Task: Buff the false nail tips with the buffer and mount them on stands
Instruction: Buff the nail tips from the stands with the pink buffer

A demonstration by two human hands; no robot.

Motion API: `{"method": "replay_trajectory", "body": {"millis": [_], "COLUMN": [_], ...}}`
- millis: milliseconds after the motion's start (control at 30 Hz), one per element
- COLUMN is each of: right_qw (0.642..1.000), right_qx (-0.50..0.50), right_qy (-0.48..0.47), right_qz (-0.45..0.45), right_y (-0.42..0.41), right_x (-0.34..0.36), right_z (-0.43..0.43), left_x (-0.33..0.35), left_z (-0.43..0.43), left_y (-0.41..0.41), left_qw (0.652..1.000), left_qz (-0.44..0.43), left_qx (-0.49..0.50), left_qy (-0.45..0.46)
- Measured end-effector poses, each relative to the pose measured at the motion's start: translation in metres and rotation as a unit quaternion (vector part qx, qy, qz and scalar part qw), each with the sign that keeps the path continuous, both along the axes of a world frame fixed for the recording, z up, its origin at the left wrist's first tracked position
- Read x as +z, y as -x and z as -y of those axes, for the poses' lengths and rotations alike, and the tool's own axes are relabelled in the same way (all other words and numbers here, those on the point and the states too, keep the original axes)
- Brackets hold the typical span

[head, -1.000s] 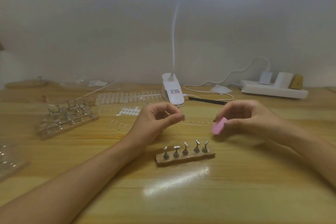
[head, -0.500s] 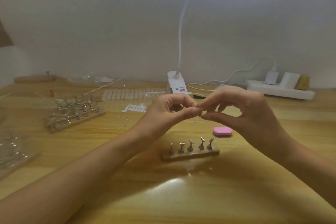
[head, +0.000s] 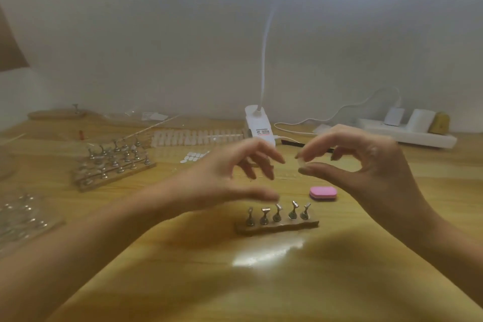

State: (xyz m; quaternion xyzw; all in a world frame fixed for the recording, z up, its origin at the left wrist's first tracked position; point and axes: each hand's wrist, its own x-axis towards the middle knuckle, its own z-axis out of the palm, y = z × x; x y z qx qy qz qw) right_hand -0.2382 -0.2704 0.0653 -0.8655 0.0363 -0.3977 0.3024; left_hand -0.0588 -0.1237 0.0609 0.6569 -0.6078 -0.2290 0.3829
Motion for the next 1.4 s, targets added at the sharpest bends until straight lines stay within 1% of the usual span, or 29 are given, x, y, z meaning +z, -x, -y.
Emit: {"method": "replay_trajectory", "body": {"millis": [33,100,167,400,500,600,733,900,1033,1167,1400], "right_qw": [0.999,0.993,0.985,0.966,0.967,0.966,0.983,0.992,0.995,0.994,0.994], "right_qx": [0.012,0.041,0.052,0.045,0.023,0.027,0.022,0.023,0.007,-0.02,-0.019], "right_qy": [-0.029,-0.102,-0.145,-0.197,-0.174,-0.181,-0.094,-0.015,0.022,0.033,0.04], "right_qz": [-0.012,-0.044,-0.082,-0.161,-0.186,-0.18,-0.154,-0.121,-0.097,-0.104,-0.099], "right_y": [0.001,0.002,0.003,0.002,0.002,0.002,-0.004,-0.017,-0.021,-0.024,-0.025], "right_x": [-0.003,-0.01,-0.018,-0.038,-0.039,-0.037,-0.035,-0.043,-0.047,-0.053,-0.057], "right_z": [0.001,0.004,0.008,0.015,0.016,0.012,-0.003,-0.021,-0.024,-0.022,-0.021], "left_x": [-0.007,-0.023,-0.035,-0.043,-0.043,-0.046,-0.051,-0.055,-0.056,-0.057,-0.057], "left_z": [-0.005,-0.014,-0.016,-0.006,0.0,0.0,-0.002,-0.002,-0.001,-0.001,-0.002], "left_y": [-0.005,-0.008,-0.006,0.003,0.006,0.006,0.01,0.01,0.01,0.01,0.011], "left_qw": [0.999,0.998,0.999,0.998,0.997,0.997,0.993,0.991,0.99,0.99,0.99], "left_qz": [0.027,0.017,-0.003,-0.036,-0.047,-0.045,-0.061,-0.062,-0.071,-0.083,-0.075], "left_qx": [0.0,0.005,0.024,0.056,0.062,0.058,0.076,0.087,0.087,0.084,0.08], "left_qy": [-0.032,-0.065,-0.048,0.011,0.025,0.036,0.067,0.081,0.083,0.081,0.093]}}
